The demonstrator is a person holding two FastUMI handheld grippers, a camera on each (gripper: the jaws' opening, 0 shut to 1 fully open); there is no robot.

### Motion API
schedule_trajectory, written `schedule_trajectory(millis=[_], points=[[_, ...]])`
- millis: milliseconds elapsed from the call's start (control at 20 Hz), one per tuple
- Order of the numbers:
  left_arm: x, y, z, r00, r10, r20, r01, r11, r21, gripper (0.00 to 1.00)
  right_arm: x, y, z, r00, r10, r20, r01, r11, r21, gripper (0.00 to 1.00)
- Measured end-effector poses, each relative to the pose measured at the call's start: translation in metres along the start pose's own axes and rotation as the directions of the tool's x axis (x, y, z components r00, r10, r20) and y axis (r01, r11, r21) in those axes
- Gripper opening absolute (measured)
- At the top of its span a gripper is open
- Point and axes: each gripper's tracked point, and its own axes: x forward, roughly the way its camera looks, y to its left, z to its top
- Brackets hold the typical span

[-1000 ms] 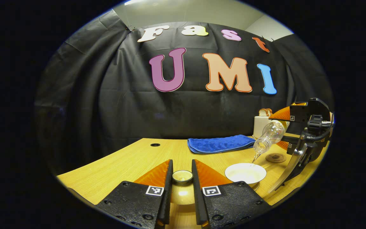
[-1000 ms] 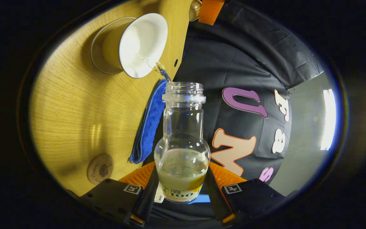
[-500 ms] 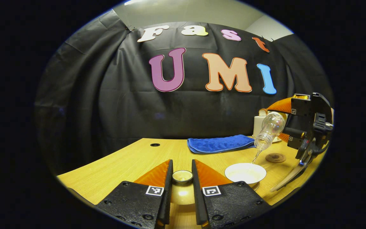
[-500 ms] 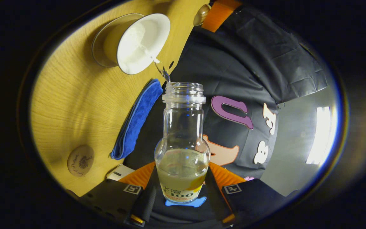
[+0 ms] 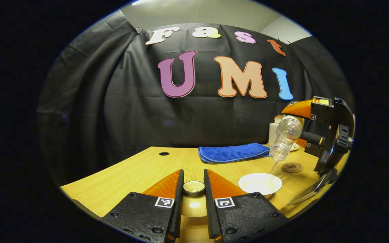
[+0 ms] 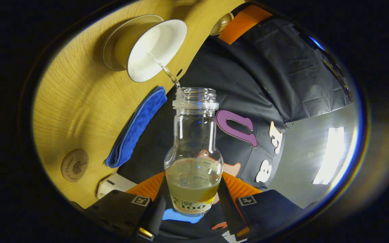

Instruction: Open the teacup lid with one hand, grasp the water bottle and pour water into the teacup with the other hand; after pouring, place the water bottle on the coaster and then close the teacup lid.

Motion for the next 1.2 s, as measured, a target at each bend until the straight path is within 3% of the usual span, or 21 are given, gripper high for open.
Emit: schedule_trajectory(millis=[250,350,400,500,600,700,800,950,1000,1150,1200], points=[[0.001,0.0,0.0,1.0,-0.002,0.0,0.002,1.0,-0.001,0.29,0.001,0.005,-0.001,1.0,0.032,-0.002,-0.031,0.999,0.038,0.77],[0.0,-0.001,-0.001,1.0,-0.004,0.0,0.004,1.0,0.0,0.29,0.002,0.019,-0.005,0.995,0.098,-0.027,-0.093,0.985,0.147,0.8],[-0.001,-0.001,0.001,1.0,-0.006,0.0,0.006,1.0,-0.001,0.29,0.0,0.024,-0.006,0.991,0.131,-0.039,-0.12,0.97,0.21,0.76],[0.001,-0.001,0.0,1.0,-0.008,0.0,0.008,1.0,-0.001,0.29,-0.003,0.041,-0.006,0.976,0.213,-0.052,-0.181,0.914,0.364,0.76],[0.001,-0.002,0.0,1.0,-0.009,0.0,0.009,1.0,-0.001,0.29,-0.009,0.053,-0.005,0.956,0.291,-0.047,-0.226,0.825,0.517,0.76],[0.001,-0.002,0.0,1.0,-0.011,0.001,0.011,1.0,0.0,0.29,-0.015,0.06,0.0,0.937,0.349,-0.022,-0.247,0.705,0.665,0.81],[0.001,-0.002,0.001,1.0,-0.011,0.001,0.011,1.0,0.0,0.29,-0.018,0.071,0.003,0.915,0.402,0.01,-0.249,0.547,0.799,0.81],[0.002,-0.002,-0.001,1.0,-0.011,0.001,0.011,1.0,0.0,0.29,-0.017,0.081,0.0,0.89,0.454,0.045,-0.188,0.274,0.943,0.79],[0.001,-0.002,0.0,1.0,-0.01,0.001,0.01,1.0,0.0,0.29,-0.015,0.084,-0.007,0.886,0.462,0.024,-0.142,0.222,0.965,0.79],[0.0,-0.001,0.0,1.0,-0.009,0.001,0.009,1.0,0.0,0.29,-0.008,0.097,-0.022,0.873,0.484,-0.053,-0.01,0.126,0.992,0.79],[0.0,-0.001,0.0,1.0,-0.009,0.001,0.009,1.0,0.0,0.29,-0.008,0.103,-0.025,0.865,0.498,-0.058,0.027,0.069,0.997,0.77]])
